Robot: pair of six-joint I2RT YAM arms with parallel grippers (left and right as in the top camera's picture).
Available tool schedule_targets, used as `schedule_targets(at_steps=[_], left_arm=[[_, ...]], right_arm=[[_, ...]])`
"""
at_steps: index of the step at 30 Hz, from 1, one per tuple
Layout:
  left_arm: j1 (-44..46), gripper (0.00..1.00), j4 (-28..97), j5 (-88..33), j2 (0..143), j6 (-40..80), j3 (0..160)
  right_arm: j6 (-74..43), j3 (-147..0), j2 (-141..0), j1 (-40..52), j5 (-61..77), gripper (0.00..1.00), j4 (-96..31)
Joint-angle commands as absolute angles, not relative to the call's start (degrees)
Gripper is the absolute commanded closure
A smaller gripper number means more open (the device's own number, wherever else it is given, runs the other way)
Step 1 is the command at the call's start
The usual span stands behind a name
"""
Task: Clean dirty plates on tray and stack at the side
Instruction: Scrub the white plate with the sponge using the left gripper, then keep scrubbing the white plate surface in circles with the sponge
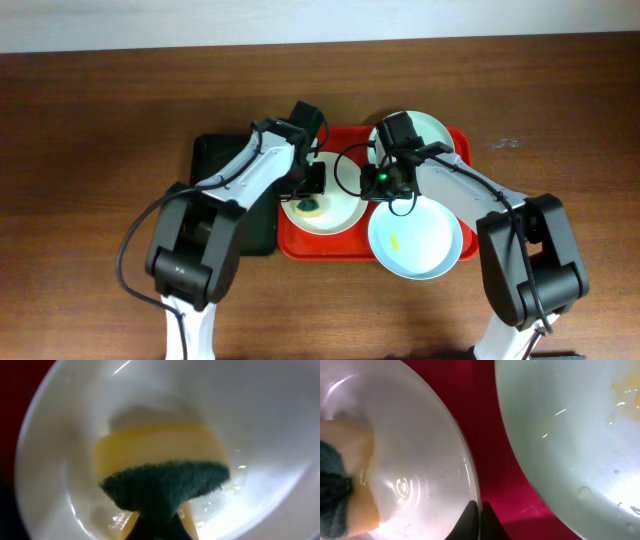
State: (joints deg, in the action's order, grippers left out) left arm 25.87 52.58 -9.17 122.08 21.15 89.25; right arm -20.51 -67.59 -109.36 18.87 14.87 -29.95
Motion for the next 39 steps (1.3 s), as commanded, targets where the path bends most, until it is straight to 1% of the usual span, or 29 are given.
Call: schedule_targets(at_steps=[1,6,13,18,20,22,26,34,39], left_arm=[[22.92,1.0,52.53,-7.68,122.93,22.26,89.89],[22.06,1.0,52.23,-7.68,123.66,22.26,89.89],[22.06,1.0,51.51,-9.34,128.44,22.15,89.89],[22.24,1.0,48.34,-27.97,128.57,13.93,89.93],[22.22,1.0,48.25,-31.11,128.53,13.54,90.45],[22.17,1.0,49.74,-30.28,127.79,13.56,92.14],[22.15,1.0,52.1,-21.8,124.09,14.9,94.37],[22.17,1.0,53.12,-11.49,122.89,16.71,94.17],[22.28,1.0,51.77,-10.41,122.89,17.06,94.02]], right_arm=[[-19.73,-67.4,-110.1,19.51,17.37,0.96,-29.56],[-19.73,-67.4,-110.1,19.51,17.37,0.96,-29.56],[-18.92,-67.4,-110.1,19.51,17.41,0.96,-29.56],[-18.24,-67.4,-110.1,19.51,17.58,0.96,-29.54],[-18.24,-67.4,-110.1,19.51,17.61,0.96,-29.56],[-18.24,-67.4,-110.1,19.51,17.58,0.96,-29.56],[-18.24,-67.4,-110.1,19.51,17.58,0.96,-29.56],[-18.24,-67.4,-110.1,19.51,17.58,0.96,-29.58],[-18.24,-67.4,-110.1,19.51,17.61,0.96,-29.58]])
